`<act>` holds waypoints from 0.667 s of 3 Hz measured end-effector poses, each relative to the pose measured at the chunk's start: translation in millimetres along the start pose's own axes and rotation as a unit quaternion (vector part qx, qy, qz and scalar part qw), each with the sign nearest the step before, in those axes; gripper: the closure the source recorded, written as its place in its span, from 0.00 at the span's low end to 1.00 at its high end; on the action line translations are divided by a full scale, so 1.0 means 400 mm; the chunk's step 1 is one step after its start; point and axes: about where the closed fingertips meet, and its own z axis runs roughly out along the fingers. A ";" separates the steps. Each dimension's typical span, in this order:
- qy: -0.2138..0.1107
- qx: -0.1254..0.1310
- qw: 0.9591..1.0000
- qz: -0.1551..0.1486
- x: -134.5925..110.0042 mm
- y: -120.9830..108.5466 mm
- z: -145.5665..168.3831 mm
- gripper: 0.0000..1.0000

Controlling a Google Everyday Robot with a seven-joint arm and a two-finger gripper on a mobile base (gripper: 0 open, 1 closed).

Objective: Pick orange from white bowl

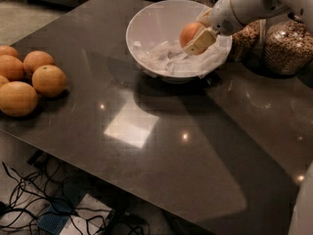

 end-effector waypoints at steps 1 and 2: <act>-0.010 0.005 1.000 -0.022 -0.029 0.021 -0.033 1.00; -0.010 0.005 1.000 -0.023 -0.030 0.022 -0.033 1.00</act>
Offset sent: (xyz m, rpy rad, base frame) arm -0.0114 0.0031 0.0127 -0.0034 -0.0370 0.0244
